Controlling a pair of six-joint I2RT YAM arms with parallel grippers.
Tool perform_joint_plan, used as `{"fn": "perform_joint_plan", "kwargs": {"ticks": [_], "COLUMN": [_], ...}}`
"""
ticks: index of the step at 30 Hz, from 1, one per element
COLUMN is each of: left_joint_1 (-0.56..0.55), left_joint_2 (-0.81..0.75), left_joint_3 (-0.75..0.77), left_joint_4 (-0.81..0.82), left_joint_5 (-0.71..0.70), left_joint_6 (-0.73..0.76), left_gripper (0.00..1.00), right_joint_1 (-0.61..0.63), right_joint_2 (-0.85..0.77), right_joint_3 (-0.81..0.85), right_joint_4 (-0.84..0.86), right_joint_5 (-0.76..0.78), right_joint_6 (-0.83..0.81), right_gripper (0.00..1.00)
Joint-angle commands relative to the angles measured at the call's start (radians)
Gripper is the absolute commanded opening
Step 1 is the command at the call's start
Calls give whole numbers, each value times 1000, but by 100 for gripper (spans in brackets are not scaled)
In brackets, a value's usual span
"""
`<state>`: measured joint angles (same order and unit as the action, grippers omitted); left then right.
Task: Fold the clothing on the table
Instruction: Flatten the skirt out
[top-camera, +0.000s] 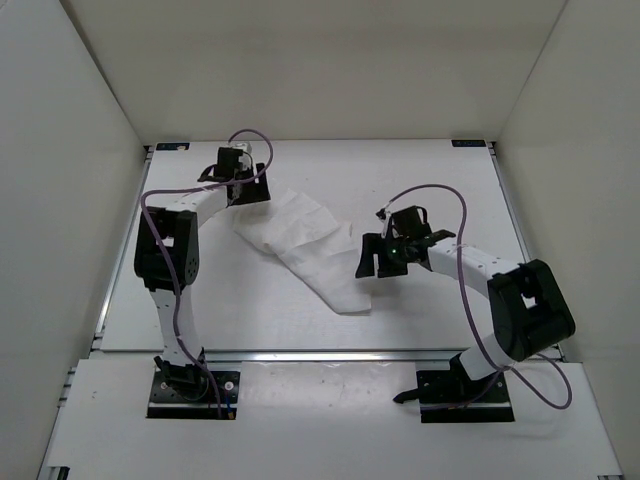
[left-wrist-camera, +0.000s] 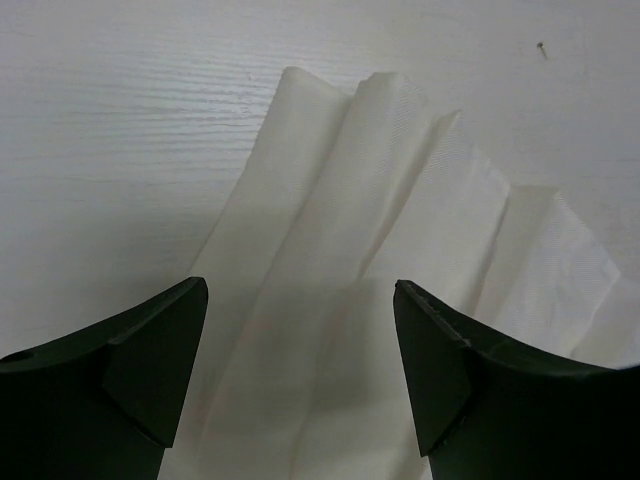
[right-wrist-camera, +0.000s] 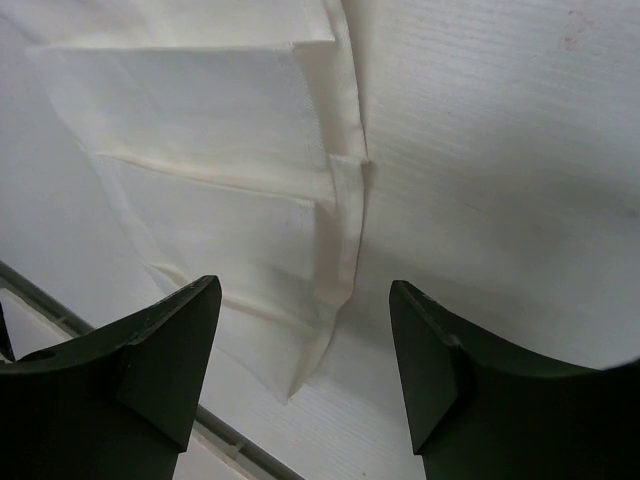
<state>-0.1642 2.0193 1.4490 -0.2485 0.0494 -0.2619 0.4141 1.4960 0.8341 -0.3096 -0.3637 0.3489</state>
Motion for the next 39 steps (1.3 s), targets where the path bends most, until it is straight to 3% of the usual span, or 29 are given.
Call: {"fn": "perform_joint_plan", "kwargs": {"ticks": [1,4,7,8,9,10,11,12,18,21,22,29,31,34,39], "left_joint_1": [-11,-27,-32,-32,-29,-28,-32,-29,-28,-46,-70,-138,-164,-117,-86], "left_joint_2": [8,33,44,48,50,44,41,33,-195,-390,-566,-1003,-1111,-1188,-1177], "left_joint_3": [50,79,99,96,100,100,100,102,34,-10,-56,-251,-285,-315,-389], "left_joint_4": [-6,-37,-54,-49,-49,-54,-57,-57,-17,-24,-21,-49,-60,-74,-26], "left_joint_5": [37,17,46,47,64,70,61,63,50,27,1,-25,-46,-34,-32], "left_joint_6": [19,46,56,56,49,47,47,49,-8,-26,-36,-122,-141,-164,-166], "left_gripper": [86,81,64,52,24,12,0,0,0,0,0,0,0,0,0], "right_joint_1": [15,26,52,57,60,58,60,66,54,39,22,-64,-80,-121,-239], "right_joint_2": [56,108,150,161,174,179,182,170,9,-155,-265,-548,-575,-583,-443], "right_joint_3": [-3,16,36,45,57,60,68,79,181,229,253,309,339,384,468], "right_joint_4": [35,56,49,43,52,44,50,40,-80,-100,-115,-201,-235,-261,-232], "right_joint_5": [-35,-106,-107,-118,-130,-139,-144,-127,31,91,117,88,88,57,-20], "right_joint_6": [7,9,9,21,19,13,21,27,-11,-43,-54,-73,-76,-100,-134], "right_gripper": [66,66,66,58,50,31,6,0,0,0,0,0,0,0,0]}}
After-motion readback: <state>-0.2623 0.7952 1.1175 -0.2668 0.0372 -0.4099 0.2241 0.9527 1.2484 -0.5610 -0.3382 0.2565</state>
